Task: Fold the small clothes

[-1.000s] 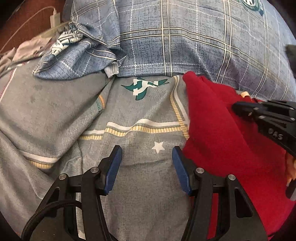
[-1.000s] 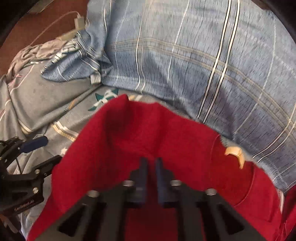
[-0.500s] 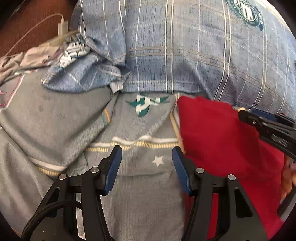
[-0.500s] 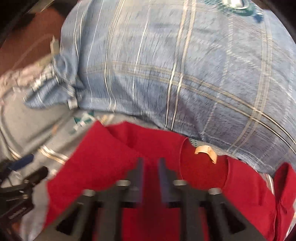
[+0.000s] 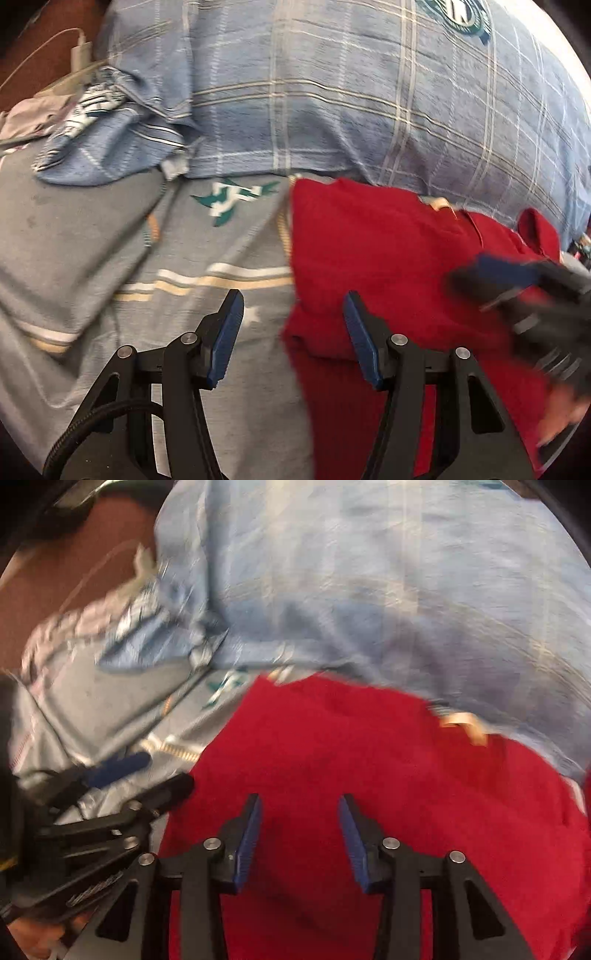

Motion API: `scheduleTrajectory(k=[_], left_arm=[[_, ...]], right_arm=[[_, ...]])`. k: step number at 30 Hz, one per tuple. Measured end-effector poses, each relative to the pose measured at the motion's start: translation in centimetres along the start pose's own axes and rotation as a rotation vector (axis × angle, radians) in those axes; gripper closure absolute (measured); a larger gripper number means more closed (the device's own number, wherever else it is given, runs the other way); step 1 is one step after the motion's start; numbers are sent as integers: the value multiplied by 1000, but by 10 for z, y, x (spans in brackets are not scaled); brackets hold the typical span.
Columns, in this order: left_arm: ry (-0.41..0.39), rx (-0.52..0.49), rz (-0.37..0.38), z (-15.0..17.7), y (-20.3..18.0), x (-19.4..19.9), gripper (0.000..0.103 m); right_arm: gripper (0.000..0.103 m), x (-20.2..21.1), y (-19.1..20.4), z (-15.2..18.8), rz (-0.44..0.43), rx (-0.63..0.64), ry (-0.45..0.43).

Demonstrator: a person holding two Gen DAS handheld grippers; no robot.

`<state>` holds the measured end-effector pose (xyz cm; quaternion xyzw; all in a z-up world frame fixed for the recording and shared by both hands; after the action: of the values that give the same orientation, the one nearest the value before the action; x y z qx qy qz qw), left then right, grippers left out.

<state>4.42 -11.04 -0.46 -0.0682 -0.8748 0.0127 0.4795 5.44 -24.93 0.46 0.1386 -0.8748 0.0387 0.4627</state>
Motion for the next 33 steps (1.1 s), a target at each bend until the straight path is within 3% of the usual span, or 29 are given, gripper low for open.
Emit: scheduleTrajectory(k=[2,7,9,11,13,14,15,19,25,29,33], left_arm=[[12,-20,-8,2,-6,-6,47],[25,-37,-27,4,-14,-14,46],[22,-36,-30,4,-14,-15,46],[17,-38,-33,4,-15,-15,47],[7,-39,-34,3,-15,-13,47],[-8,-32,-25,2,-15,-10,47],[-21,-29,-15,1,-15,-8,47],[-36,-41,-9,-1,-19,-6,47],[-8,-50,-16,1,-21,-11,47],[-11,-51,-24,1,-20,-10,47],[-18,-53,-22,1,-22,-6,47]], right_arm=[[57,16,-25,4,77,-21,-30],[51,63,-148,30,418,-218,-48],[51,70,-186,41,475,-304,-39],[51,62,-212,51,483,-360,0],[61,53,-223,63,434,-375,43],[85,47,-222,64,398,-365,48],[99,46,-218,63,383,-340,44],[99,65,-217,52,451,-282,-26],[99,40,-229,62,510,-293,36],[99,56,-223,61,484,-331,5],[89,83,-206,62,447,-324,-44]])
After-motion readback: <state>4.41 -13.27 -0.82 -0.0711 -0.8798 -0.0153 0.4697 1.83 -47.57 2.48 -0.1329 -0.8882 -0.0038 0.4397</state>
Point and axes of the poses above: each gripper's, at about its wrist camera, not at the fingertips, and x roughly against the way its jaws point, y to its left, z to its underside, the point moved 6 cm from there along -x, roughly the way its jaws point, and after that the axes turned 7 degrees about y, right-handed, at the moved point
